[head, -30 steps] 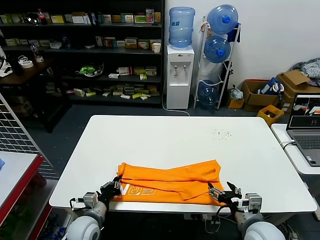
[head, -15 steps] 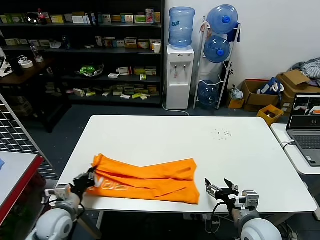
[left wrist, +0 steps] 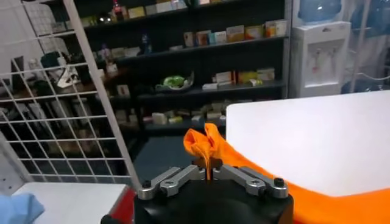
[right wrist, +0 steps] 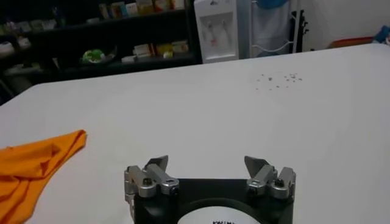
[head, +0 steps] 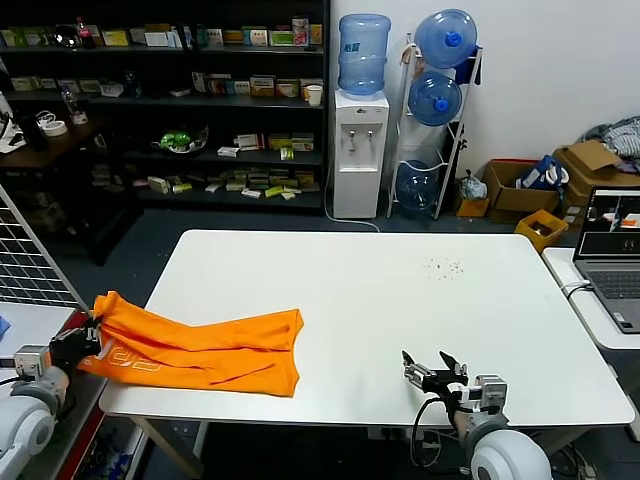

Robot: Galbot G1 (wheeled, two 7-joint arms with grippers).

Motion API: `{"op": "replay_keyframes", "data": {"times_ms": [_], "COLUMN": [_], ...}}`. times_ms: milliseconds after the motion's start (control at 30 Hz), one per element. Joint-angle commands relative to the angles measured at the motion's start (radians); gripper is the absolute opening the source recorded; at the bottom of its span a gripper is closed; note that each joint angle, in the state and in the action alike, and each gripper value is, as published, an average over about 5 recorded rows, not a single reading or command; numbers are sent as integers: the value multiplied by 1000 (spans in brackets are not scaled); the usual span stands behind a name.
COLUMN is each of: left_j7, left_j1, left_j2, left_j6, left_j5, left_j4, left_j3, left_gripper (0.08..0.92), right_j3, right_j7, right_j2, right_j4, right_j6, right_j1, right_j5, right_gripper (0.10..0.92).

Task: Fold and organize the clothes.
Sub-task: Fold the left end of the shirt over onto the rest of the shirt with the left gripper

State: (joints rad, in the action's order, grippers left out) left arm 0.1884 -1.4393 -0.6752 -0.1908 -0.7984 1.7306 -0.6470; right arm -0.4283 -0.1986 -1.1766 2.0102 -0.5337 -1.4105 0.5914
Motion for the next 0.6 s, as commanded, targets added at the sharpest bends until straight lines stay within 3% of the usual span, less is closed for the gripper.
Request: {"op": "replay_keyframes", "data": {"times_ms": [33, 300, 600], "left_j7": [151, 269, 307], "left_j1": [43, 211, 310], "left_j2": [-142, -352, -470], "left_j6": [-124, -195, -218], "left_j5": [-97, -134, -106], "left_j4": [264, 302, 257], "left_j3": [151, 438, 551], "left_gripper": [121, 121, 121], "right_j3": [8, -1, 3], "right_j7": [-2, -2, -1], "right_j2": [-8, -39, -63], "right_j4": [-14, -15, -17], "right_j6": [2, 8, 12], "right_j1": [9, -13, -21], "right_j5": [-12, -39, -58], "right_gripper": [823, 823, 823]}}
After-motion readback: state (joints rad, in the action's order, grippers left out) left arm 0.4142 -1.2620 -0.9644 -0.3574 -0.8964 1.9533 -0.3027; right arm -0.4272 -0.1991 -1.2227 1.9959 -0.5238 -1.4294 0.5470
